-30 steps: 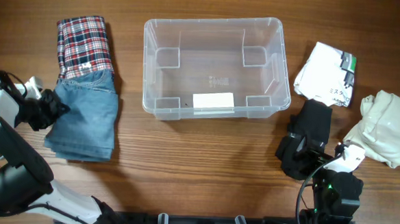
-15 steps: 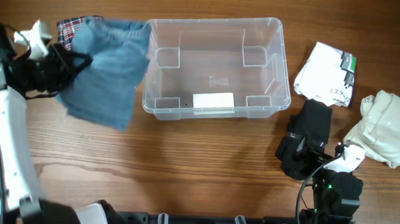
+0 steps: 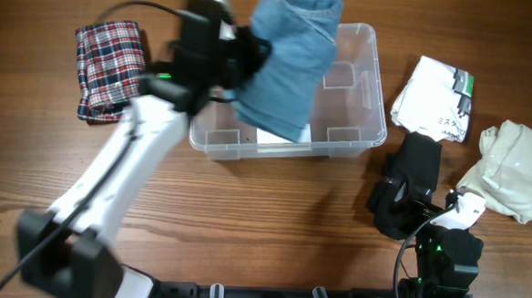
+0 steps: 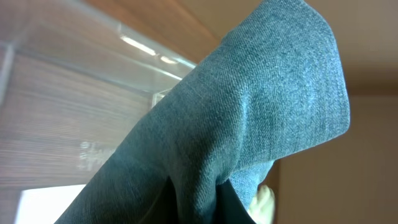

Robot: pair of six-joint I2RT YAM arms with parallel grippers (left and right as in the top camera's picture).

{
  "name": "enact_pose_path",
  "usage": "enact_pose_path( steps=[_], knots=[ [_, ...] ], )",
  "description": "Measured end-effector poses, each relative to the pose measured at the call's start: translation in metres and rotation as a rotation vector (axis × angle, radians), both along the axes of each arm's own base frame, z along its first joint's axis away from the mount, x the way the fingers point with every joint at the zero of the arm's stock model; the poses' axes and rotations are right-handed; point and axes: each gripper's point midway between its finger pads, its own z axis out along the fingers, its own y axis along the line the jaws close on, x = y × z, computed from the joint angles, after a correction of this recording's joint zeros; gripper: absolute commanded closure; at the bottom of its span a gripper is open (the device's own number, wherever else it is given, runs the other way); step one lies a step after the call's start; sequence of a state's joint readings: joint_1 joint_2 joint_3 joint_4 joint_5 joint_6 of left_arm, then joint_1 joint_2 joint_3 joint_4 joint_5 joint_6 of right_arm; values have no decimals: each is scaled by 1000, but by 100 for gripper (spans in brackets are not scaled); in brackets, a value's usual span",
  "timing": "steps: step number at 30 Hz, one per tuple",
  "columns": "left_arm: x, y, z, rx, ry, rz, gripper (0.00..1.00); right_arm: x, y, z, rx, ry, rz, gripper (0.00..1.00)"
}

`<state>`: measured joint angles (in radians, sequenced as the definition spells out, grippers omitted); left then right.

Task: Pack container
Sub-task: 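Place the blue jeans into the right side of the clear box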

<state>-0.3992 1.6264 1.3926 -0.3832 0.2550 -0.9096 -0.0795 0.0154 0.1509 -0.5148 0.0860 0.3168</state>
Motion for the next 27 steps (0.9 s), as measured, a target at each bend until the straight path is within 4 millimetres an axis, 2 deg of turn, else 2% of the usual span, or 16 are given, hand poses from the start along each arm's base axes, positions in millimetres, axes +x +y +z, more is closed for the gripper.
enact_pose_path(
  steps=[2, 6, 7, 10, 12, 14, 16, 18, 19, 21, 22, 23, 24, 25, 27],
  knots=[
    [6, -25, -35, 12, 62, 49, 96, 0, 0, 0, 0, 0, 0, 0],
    [15, -55, -90, -35, 181, 157, 96, 0, 0, 0, 0, 0, 0, 0],
    [14, -60, -102, -45, 214, 177, 96, 0, 0, 0, 0, 0, 0, 0],
    [14, -76, -119, -111, 274, 245, 96, 0, 0, 0, 0, 0, 0, 0],
    [12, -82, -124, -142, 301, 281, 94, 0, 0, 0, 0, 0, 0, 0],
    [10, -86, -125, -178, 330, 326, 63, 0, 0, 0, 0, 0, 0, 0],
    [8, -88, -125, -207, 351, 357, 26, 0, 0, 0, 0, 0, 0, 0],
    [8, -93, -121, -239, 357, 368, 20, 0, 0, 0, 0, 0, 0, 0],
    [8, -92, -121, -230, 350, 369, 22, 0, 0, 0, 0, 0, 0, 0],
    [8, -87, -123, -187, 337, 341, 36, 0, 0, 0, 0, 0, 0, 0],
    [5, -82, -125, -135, 330, 298, 40, 0, 0, 0, 0, 0, 0, 0],
    [3, -78, -124, -93, 315, 248, 39, 0, 0, 0, 0, 0, 0, 0],
    [2, -71, -121, -58, 302, 206, 34, 0, 0, 0, 0, 0, 0, 0],
    [-1, -59, -115, -5, 284, 139, 22, 0, 0, 0, 0, 0, 0, 0],
    [2, -25, -92, 68, 217, 69, 10, 0, 0, 0, 0, 0, 0, 0]
  ],
)
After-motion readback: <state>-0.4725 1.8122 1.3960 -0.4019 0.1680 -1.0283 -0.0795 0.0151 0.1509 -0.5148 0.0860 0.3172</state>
